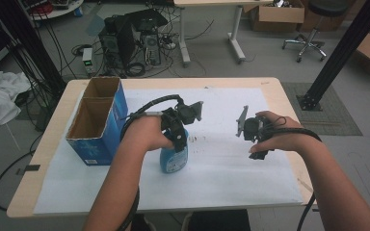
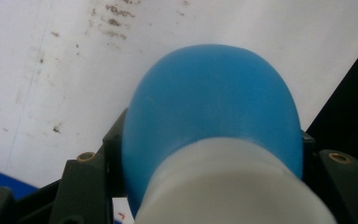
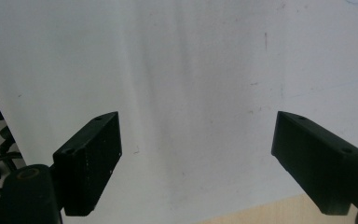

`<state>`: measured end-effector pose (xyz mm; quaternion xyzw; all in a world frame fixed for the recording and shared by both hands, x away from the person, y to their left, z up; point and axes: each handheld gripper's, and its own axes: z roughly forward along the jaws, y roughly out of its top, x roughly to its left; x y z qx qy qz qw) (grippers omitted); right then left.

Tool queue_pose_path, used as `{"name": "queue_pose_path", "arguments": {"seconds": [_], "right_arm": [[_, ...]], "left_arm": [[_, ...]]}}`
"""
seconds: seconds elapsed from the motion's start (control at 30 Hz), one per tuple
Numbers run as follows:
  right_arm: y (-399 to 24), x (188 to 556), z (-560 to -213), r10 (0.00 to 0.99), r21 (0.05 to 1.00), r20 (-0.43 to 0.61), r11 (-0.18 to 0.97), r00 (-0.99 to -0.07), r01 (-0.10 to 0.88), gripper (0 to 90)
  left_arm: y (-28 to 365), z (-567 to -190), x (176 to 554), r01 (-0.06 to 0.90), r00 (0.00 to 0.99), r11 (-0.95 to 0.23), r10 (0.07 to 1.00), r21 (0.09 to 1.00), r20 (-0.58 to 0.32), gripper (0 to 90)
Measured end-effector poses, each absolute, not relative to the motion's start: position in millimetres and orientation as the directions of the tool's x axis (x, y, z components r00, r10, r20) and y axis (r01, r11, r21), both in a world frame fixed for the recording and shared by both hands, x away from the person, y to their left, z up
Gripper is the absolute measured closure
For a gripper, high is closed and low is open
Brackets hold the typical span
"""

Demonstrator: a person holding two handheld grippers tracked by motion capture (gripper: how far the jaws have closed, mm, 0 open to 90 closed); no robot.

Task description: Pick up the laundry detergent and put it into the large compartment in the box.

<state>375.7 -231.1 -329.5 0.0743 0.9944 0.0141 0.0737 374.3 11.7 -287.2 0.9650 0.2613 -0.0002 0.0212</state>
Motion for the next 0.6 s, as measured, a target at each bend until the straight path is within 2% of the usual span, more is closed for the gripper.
{"name": "queue_pose_path", "arguments": {"seconds": [0.6], "right_arm": [[-225.4,373.9,-325.1,0.143,0.039,-0.149,0.990,-0.978,0.139,16.0]], "left_arm": [[35.4,-225.7,373.5,0.621,0.783,-0.782,0.622,0.050,0.002,39.6]]}}
